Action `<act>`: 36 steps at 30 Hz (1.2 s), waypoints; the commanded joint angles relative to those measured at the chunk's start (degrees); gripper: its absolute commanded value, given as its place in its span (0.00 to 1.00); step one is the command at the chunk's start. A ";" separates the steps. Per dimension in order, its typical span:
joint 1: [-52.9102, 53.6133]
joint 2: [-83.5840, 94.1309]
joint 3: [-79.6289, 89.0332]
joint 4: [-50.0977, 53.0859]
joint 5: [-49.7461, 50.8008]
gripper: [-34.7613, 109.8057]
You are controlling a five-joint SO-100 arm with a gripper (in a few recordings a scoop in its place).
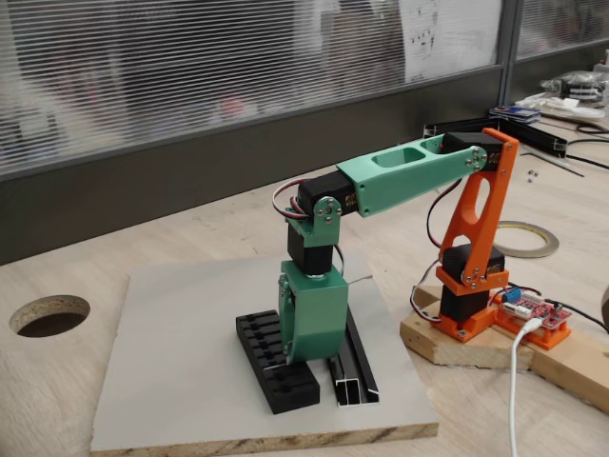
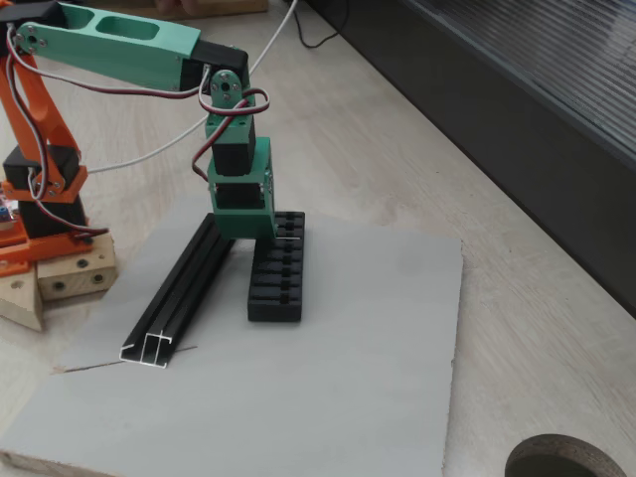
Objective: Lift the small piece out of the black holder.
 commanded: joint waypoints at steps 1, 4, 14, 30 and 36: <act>0.88 1.93 0.00 1.14 0.70 0.32; 1.58 1.93 0.00 1.14 0.62 0.32; 1.67 1.93 0.00 1.14 0.53 0.32; 1.67 2.02 -0.53 1.14 0.53 0.29; 1.67 1.93 -0.62 1.14 0.62 0.26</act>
